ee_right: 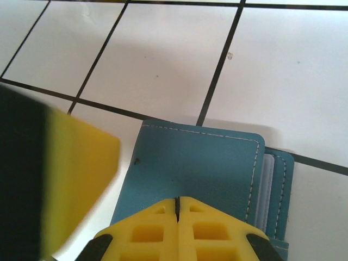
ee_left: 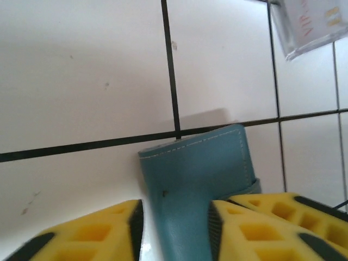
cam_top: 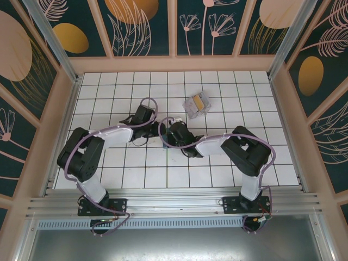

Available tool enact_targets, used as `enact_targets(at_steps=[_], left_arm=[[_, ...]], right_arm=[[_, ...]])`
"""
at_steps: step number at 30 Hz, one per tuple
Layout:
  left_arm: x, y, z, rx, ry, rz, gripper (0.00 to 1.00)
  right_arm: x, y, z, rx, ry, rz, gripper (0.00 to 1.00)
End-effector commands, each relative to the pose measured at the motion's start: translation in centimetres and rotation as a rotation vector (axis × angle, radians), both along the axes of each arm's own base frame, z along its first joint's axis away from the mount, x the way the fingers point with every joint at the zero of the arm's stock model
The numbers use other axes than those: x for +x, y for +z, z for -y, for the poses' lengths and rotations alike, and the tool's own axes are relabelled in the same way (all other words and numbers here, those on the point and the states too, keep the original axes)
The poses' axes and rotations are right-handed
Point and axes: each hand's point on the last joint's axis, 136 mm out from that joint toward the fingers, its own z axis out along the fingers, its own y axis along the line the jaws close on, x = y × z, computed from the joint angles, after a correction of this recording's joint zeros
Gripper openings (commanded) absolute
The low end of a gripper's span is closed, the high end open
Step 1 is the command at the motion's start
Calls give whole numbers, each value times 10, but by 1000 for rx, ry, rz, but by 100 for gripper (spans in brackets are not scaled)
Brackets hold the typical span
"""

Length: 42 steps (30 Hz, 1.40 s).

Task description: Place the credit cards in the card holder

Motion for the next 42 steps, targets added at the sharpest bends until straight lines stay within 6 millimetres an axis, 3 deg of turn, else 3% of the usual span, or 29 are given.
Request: enact_targets(at_steps=[1,5,8,13,19,23,26,31,38,42], left_arm=[[23,62,-1,-17,29,139,45],[29,90,-18,-34,78,197,50],[29,100,-30,-26,114,228,51],[26,104,-55,-18,204,273,56],[25,118,-93,-25,334,343,62],[23,129,-116,-2,410,393,67],[20,136,-136,28,481,430,74],[12,152,-178,115,640,513,95],[6,165,-235,178,838,582,98],[-2,169,-269,285,986,657,98]], right_arm=[[-57,-82,84,-343,-29,-299,0],[-48,-68,106,-358,-77,-263,0],[-42,-56,119,-401,-110,-219,0],[-36,-27,97,-288,-66,-185,3],[-13,52,69,-126,-32,-51,23],[6,110,74,-32,-38,39,35],[22,150,93,24,-79,108,37],[41,204,151,27,-228,270,44],[49,231,251,44,-502,384,63],[48,235,302,34,-647,435,83]])
